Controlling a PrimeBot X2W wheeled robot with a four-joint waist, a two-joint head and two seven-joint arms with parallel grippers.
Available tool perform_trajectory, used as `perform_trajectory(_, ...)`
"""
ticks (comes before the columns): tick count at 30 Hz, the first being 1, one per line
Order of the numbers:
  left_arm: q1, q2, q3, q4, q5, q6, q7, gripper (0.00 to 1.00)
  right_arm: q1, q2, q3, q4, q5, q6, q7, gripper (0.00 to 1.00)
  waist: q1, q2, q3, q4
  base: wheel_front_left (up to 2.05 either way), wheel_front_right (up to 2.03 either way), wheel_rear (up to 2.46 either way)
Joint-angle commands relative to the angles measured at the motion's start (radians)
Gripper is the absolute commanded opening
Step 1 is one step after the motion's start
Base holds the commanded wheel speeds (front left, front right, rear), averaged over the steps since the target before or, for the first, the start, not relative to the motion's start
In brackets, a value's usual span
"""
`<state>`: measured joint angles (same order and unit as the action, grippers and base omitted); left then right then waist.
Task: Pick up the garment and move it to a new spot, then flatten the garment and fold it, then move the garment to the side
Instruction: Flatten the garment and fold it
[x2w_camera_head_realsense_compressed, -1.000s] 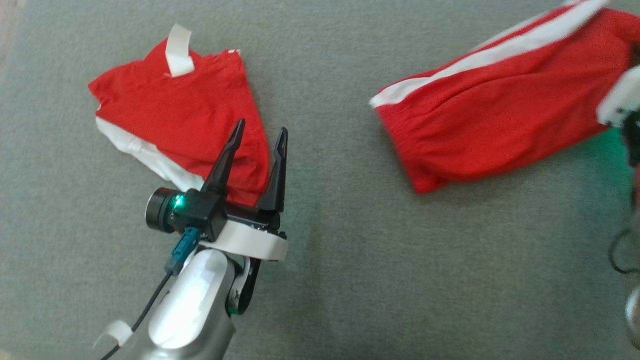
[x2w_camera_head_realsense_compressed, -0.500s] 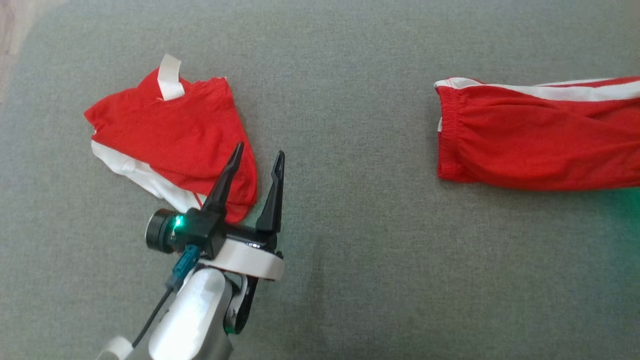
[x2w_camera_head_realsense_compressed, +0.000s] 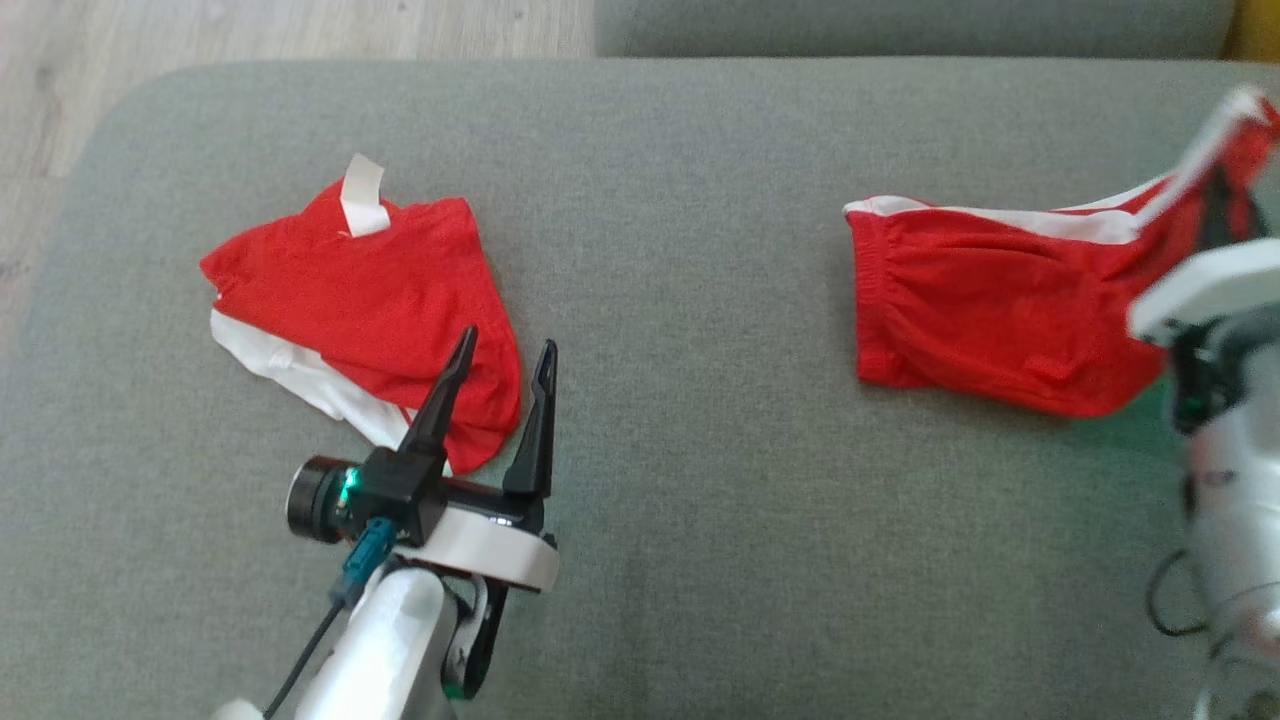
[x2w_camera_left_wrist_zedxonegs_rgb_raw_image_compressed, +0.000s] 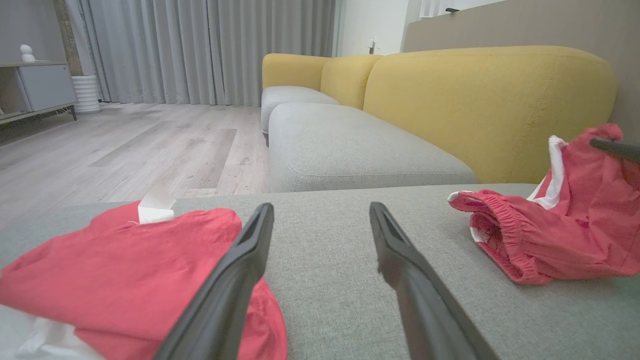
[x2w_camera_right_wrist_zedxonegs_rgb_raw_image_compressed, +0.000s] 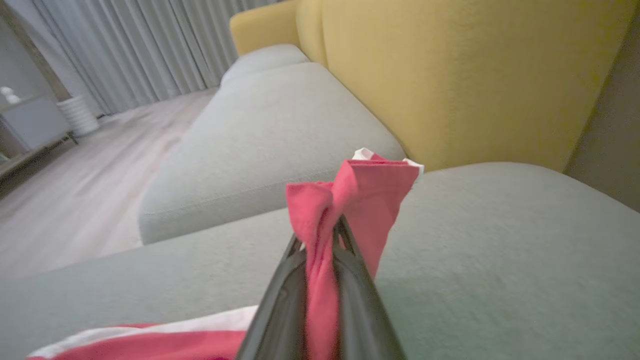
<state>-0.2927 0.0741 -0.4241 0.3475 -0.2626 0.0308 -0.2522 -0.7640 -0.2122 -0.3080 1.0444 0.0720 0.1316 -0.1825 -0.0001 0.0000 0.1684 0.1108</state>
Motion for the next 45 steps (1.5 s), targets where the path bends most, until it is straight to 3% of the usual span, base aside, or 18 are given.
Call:
perform_trajectory(1, -0.005, 0.011, 0.036, -0.027, 0.001, 0.002, -0.01, 1.0, -0.007, 0.015, 0.055, -0.048, 0.029, -0.001, -0.017, 0.0, 0.0001, 0.0, -0.015, -0.001, 0.0, 0.0, 0.0)
perform_trajectory(7, 0.009, 0.013, 0.036, -0.026, -0.004, 0.004, -0.01, 1.0, 0.034, 0.054, 0.276, -0.161, 0.203, -0.001, -0.026, 0.0, 0.0001, 0.0, -0.038, 0.007, 0.0, 0.0, 0.0)
perform_trajectory(16, 0.021, 0.016, 0.027, -0.026, -0.009, 0.007, -0.01, 1.0, 0.112, 0.034, 0.549, -0.274, 0.376, -0.001, -0.011, 0.0, 0.0001, 0.0, -0.051, 0.051, 0.0, 0.0, 0.0)
perform_trajectory(29, 0.032, 0.023, 0.018, -0.026, -0.021, 0.014, -0.008, 1.0, 0.137, 0.022, 0.806, -0.149, 0.388, -0.001, 0.016, 0.0, 0.0001, 0.0, -0.059, 0.076, 0.0, 0.0, 0.0)
perform_trajectory(30, 0.033, 0.024, 0.017, -0.026, -0.022, 0.015, -0.008, 1.0, 0.135, 0.024, 0.832, -0.132, 0.373, -0.001, 0.017, 0.77, 0.0001, 0.0, -0.059, 0.073, 0.0, 0.0, 0.0)
perform_trajectory(31, 0.033, 0.024, 0.017, -0.027, -0.023, 0.015, -0.008, 1.0, 0.134, 0.029, 0.856, -0.118, 0.362, -0.001, 0.015, 1.0, 0.0001, 0.0, -0.059, 0.069, 0.0, 0.0, 0.0)
perform_trajectory(38, 0.031, 0.029, 0.017, -0.031, -0.029, 0.021, -0.008, 1.0, 0.118, 0.077, 0.912, -0.06, 0.336, -0.001, -0.042, 1.0, 0.0001, 0.0, -0.071, 0.024, 0.0, 0.0, 0.0)
perform_trajectory(43, 0.022, 0.032, 0.032, -0.046, -0.036, 0.029, -0.009, 1.0, 0.11, 0.075, 0.781, -0.115, 0.321, -0.001, -0.078, 1.0, 0.0001, 0.0, -0.088, -0.024, 0.0, 0.0, 0.0)
perform_trajectory(45, 0.018, 0.033, 0.039, -0.055, -0.039, 0.031, -0.009, 1.0, 0.126, 0.061, 0.692, -0.201, 0.291, -0.001, -0.079, 1.0, 0.0001, 0.0, -0.094, -0.045, 0.0, 0.0, 0.0)
